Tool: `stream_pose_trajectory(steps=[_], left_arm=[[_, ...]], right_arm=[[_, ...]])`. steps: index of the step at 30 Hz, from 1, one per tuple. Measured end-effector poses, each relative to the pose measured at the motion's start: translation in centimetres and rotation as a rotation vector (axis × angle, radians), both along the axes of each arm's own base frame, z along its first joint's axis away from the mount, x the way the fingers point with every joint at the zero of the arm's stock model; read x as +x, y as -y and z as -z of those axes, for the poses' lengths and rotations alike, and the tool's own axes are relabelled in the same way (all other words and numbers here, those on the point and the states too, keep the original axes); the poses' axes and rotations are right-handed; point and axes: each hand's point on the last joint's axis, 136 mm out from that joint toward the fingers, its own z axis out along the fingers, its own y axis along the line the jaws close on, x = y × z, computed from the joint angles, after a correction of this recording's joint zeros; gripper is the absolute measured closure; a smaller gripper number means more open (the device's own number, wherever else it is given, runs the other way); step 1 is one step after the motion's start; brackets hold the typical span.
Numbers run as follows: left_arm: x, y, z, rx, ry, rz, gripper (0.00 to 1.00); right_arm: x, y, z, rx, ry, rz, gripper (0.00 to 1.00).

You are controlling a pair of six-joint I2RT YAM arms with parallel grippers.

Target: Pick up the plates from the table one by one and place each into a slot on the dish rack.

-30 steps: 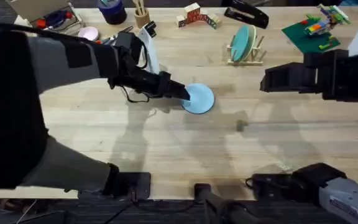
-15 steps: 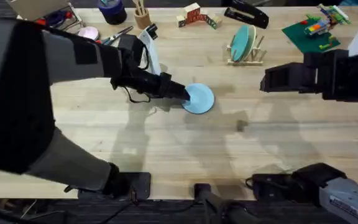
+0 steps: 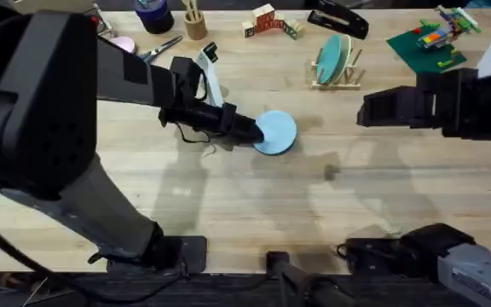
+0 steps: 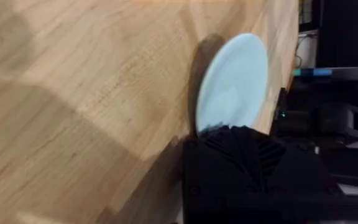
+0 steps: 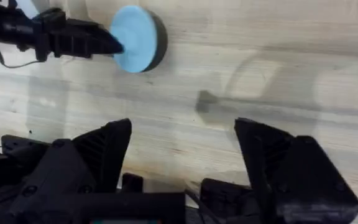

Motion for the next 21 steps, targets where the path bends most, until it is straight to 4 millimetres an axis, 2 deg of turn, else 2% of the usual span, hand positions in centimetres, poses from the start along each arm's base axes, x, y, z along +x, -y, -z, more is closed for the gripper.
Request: stream_pose_trajectory(steps=[21], left_arm=[[-0.05, 0.12, -0.1, -0.014, -0.004, 0.003, 0.959]], right_arm=[[0.37, -0.24, 0.23, 0.004, -0.008, -0.004, 0.005]])
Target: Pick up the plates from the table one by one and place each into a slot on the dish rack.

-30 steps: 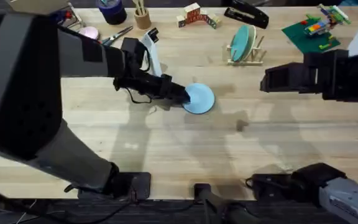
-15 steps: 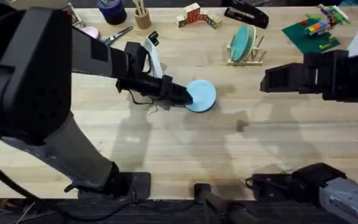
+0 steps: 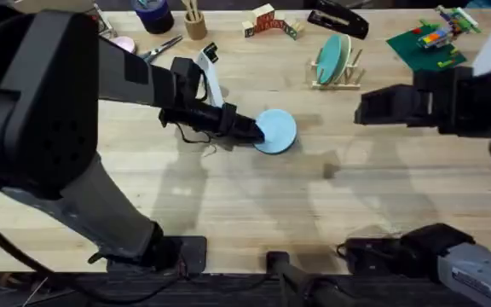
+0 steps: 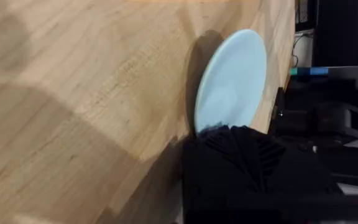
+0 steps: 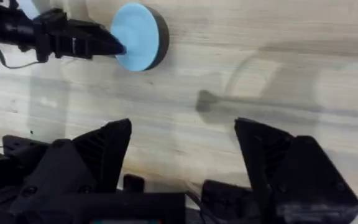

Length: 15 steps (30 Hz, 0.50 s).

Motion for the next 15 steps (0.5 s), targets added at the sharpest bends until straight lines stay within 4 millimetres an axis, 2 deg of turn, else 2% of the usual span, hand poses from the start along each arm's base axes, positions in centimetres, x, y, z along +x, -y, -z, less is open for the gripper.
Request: stream_pose_trajectory(steps=[15], left_arm=[[0.0, 0.0, 0.0, 0.0, 0.0, 0.0, 0.96]], right_arm=[[3.1, -3.5, 5.2, 0.112, -0.052, -0.083, 0.005]])
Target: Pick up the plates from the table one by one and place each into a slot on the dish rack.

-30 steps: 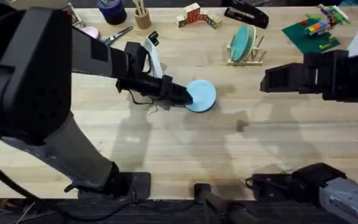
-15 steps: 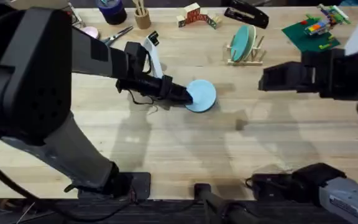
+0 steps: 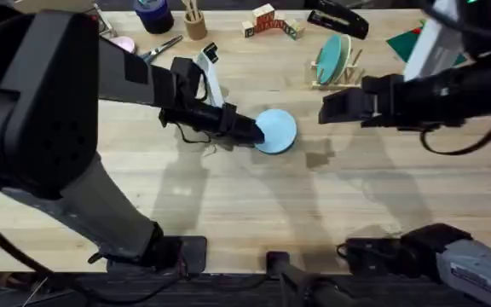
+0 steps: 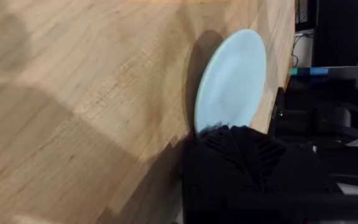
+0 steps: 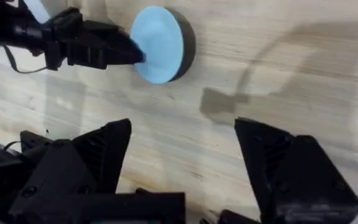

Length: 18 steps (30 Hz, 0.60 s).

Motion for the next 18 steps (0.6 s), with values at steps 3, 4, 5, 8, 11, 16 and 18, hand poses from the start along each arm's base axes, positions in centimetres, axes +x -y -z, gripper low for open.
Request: stream_pose_trajectory(steps=[3, 4, 5, 8, 11, 16, 18], left_arm=[[0.0, 0.0, 0.0, 0.0, 0.0, 0.0, 0.959], [0.0, 0.0, 0.0, 0.0, 0.0, 0.0, 0.959], [0.0, 0.0, 0.0, 0.0, 0.0, 0.0, 0.959], [0.0, 0.0, 0.0, 0.0, 0.0, 0.0, 0.959], [0.0, 0.0, 0.0, 0.0, 0.0, 0.0, 0.96], [0.0, 0.0, 0.0, 0.0, 0.0, 0.0, 0.959], [0.0, 0.0, 0.0, 0.0, 0.0, 0.0, 0.96]], right_arm=[[0.3, -0.6, 1.4, 0.02, -0.025, -0.017, 0.005], [0.5, -0.9, 1.8, 0.028, -0.032, -0.023, 0.006], [0.7, -1.1, 2.1, 0.035, -0.04, -0.03, 0.006], [1.1, -1.6, 3.2, 0.045, -0.072, -0.043, 0.006], [1.9, -2.0, 4.0, 0.049, -0.084, -0.052, 0.006], [3.4, -3.2, 5.3, 0.081, -0.096, -0.087, 0.006], [3.9, -3.6, 6.1, 0.091, -0.111, -0.096, 0.006]])
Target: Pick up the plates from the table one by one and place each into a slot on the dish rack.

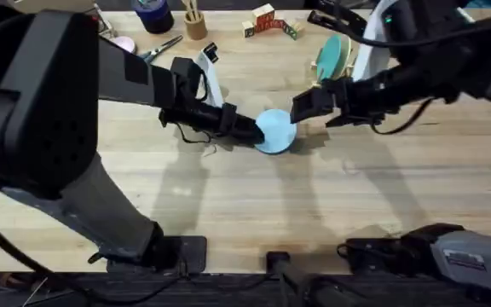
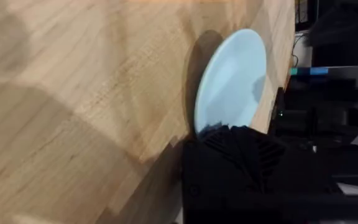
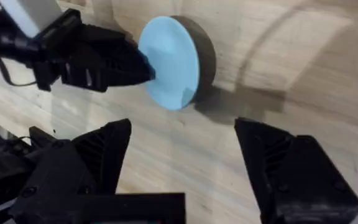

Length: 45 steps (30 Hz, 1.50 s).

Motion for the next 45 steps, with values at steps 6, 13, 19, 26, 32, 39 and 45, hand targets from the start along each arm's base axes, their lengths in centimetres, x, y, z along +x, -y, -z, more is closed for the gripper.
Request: stream_pose_trajectory(steps=[6, 13, 19, 26, 32, 39, 45], left_arm=[[0.0, 0.0, 0.0, 0.0, 0.0, 0.0, 0.96], [0.0, 0.0, 0.0, 0.0, 0.0, 0.0, 0.959], [0.0, 0.0, 0.0, 0.0, 0.0, 0.0, 0.96], [0.0, 0.0, 0.0, 0.0, 0.0, 0.0, 0.96], [0.0, 0.0, 0.0, 0.0, 0.0, 0.0, 0.959], [0.0, -0.1, 0.0, 0.0, -0.001, -0.002, 0.961], [0.0, -0.1, 0.0, -0.001, -0.005, -0.003, 0.96]], right_arm=[[0.8, -0.5, 2.7, -0.005, -0.063, -0.017, 0.006], [2.3, -1.8, 4.8, 0.038, -0.071, -0.047, 0.007], [2.7, -3.5, 6.1, 0.093, -0.089, -0.086, 0.013], [2.5, -4.8, 6.5, 0.118, -0.09, -0.123, 0.181], [2.2, -5.3, 6.5, 0.126, -0.097, -0.137, 0.623], [2.1, -5.4, 6.2, 0.152, -0.107, -0.133, 0.962], [2.1, -5.5, 6.2, 0.157, -0.11, -0.134, 0.97]])
